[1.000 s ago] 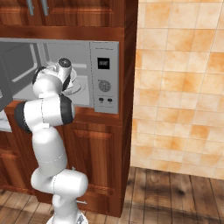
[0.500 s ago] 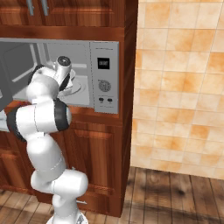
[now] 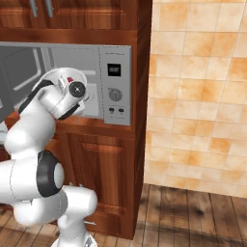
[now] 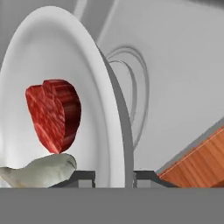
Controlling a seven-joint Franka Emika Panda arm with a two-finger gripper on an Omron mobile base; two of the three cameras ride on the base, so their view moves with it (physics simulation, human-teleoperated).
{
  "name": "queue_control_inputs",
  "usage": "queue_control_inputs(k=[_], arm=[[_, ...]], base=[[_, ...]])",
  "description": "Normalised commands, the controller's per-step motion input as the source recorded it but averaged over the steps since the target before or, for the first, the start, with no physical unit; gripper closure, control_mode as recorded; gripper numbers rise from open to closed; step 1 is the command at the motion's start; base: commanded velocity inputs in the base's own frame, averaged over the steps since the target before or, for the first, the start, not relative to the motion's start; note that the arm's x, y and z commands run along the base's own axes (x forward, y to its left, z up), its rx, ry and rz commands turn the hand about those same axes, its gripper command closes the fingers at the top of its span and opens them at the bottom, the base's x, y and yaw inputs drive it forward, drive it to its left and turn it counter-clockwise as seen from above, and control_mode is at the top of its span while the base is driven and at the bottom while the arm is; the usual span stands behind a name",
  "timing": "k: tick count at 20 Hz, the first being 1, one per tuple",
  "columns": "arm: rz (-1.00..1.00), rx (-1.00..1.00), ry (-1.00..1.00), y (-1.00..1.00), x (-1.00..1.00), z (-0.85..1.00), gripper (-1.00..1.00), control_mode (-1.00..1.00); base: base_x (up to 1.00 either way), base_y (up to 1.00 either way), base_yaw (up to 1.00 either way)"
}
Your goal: The microwave is finished heating the steak and garlic. Take the bowl containing the food and place it on the dining counter.
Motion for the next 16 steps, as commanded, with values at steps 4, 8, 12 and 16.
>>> queue_control_inputs(k=[4,8,12,16], arm=[[0.04,-0.01,0.16,-0.43,-1.0,0.62,1.0,-1.0],[0.14,-0.19,0.43,-0.22,-1.0,0.24,1.0,-1.0],[0.07,-0.07,0.26,-0.14,-0.65,0.07,1.0,-1.0],[0.0,0.0,0.0,0.0,0.0,0.0,1.0,-1.0]], base=[[0.0,0.0,0.0],[0.0,0.0,0.0],[0.0,0.0,0.0],[0.0,0.0,0.0]])
